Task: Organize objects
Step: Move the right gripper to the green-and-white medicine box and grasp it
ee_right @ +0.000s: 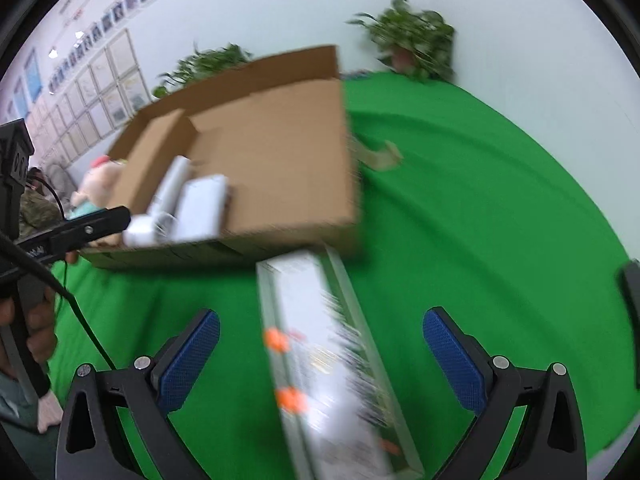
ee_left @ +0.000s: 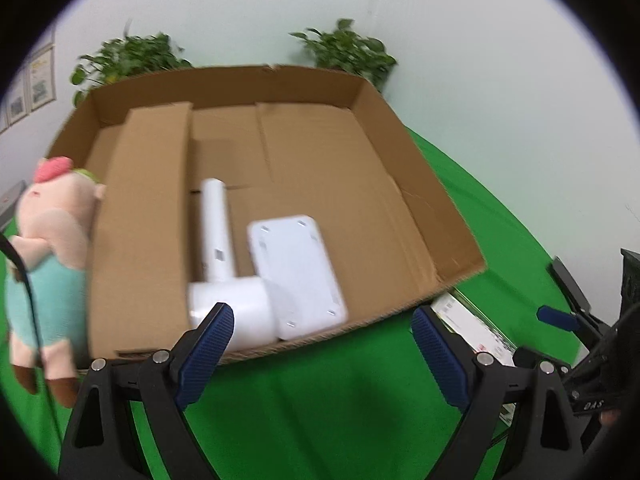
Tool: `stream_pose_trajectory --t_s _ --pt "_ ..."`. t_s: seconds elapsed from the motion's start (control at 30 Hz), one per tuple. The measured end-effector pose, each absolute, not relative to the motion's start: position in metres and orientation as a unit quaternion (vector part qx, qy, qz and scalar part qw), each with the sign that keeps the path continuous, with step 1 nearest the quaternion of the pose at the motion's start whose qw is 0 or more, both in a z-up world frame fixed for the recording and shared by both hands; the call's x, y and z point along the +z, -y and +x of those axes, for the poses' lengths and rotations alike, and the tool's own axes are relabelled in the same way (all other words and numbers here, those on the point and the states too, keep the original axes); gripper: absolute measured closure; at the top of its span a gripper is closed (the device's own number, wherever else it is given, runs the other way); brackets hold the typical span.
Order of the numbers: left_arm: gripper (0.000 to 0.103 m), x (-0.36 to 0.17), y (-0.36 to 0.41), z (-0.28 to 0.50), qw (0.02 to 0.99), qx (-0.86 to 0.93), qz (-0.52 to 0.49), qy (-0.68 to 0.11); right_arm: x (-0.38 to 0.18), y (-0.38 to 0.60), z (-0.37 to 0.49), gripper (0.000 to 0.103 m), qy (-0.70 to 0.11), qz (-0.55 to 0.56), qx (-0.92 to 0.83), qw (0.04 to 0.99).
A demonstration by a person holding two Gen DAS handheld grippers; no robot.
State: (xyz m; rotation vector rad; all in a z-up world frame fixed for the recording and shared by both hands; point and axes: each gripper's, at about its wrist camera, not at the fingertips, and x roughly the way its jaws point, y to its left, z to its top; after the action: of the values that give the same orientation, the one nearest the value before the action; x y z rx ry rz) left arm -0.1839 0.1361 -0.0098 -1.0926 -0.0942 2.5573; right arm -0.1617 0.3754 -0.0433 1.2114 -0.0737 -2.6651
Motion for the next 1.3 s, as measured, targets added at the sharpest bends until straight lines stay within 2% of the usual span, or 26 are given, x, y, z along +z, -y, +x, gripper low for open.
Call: stream_pose_trajectory --t_s 0.17,0.33,0.4,0.47,0.5,0.7,0.73,0.77,0.83,1.07,1.1,1.2,1.3 --pt "0.012 -0.026 -0.157 -0.186 0.241 0.876 -0.413 0.057 -0.055 -0.386 -0.149 0.0 0.011 0.43 -0.894 0.124" --pt "0.012 -0.032 -0.156 -0.182 0.267 0.862 -0.423 0.081 -0.076 -0.357 -0.149 0.002 -0.031 0.455 -0.877 0.149" --pt "0.012 -0.032 -0.151 -0.177 0.265 0.863 -0.421 0.084 -0.083 -0.338 -0.15 0.012 -0.056 0.462 -0.871 0.159" --pt "0.012 -0.031 -0.142 -0.172 0.26 0.866 -0.418 0.084 -0.085 -0.313 -0.15 0.028 -0.082 0.458 -0.867 0.181" --pt "0.012 -0.031 -0.137 -0.169 0.256 0.867 -0.418 0.087 -0.085 -0.303 -0.147 0.03 -0.085 0.455 -0.866 0.187" --pt "0.012 -0.038 -0.106 -0.159 0.283 0.837 -0.441 0.153 -0.084 -0.258 -0.147 0.029 -0.085 0.449 -0.858 0.235" --pt "0.012 -0.04 -0.101 -0.159 0.29 0.831 -0.443 0.17 -0.084 -0.255 -0.146 0.027 -0.084 0.45 -0.856 0.239" --pt "0.013 -0.042 -0.099 -0.159 0.295 0.825 -0.447 0.182 -0.085 -0.253 -0.146 0.018 -0.083 0.452 -0.855 0.241" --pt "0.013 -0.049 -0.098 -0.162 0.316 0.802 -0.462 0.21 -0.086 -0.253 -0.145 0.01 -0.082 0.455 -0.855 0.235" --pt "0.017 -0.072 -0.124 -0.17 0.409 0.717 -0.508 0.245 -0.085 -0.262 -0.133 0.01 -0.057 0.464 -0.852 0.235" --pt "0.024 -0.075 -0.126 -0.171 0.412 0.712 -0.512 0.249 -0.086 -0.266 -0.13 0.01 -0.052 0.466 -0.852 0.233" --pt "0.027 -0.086 -0.131 -0.172 0.421 0.689 -0.526 0.266 -0.086 -0.271 -0.124 0.016 -0.035 0.471 -0.851 0.231" --pt "0.027 -0.094 -0.137 -0.172 0.422 0.674 -0.54 0.273 -0.085 -0.27 -0.119 0.027 -0.037 0.468 -0.849 0.242"
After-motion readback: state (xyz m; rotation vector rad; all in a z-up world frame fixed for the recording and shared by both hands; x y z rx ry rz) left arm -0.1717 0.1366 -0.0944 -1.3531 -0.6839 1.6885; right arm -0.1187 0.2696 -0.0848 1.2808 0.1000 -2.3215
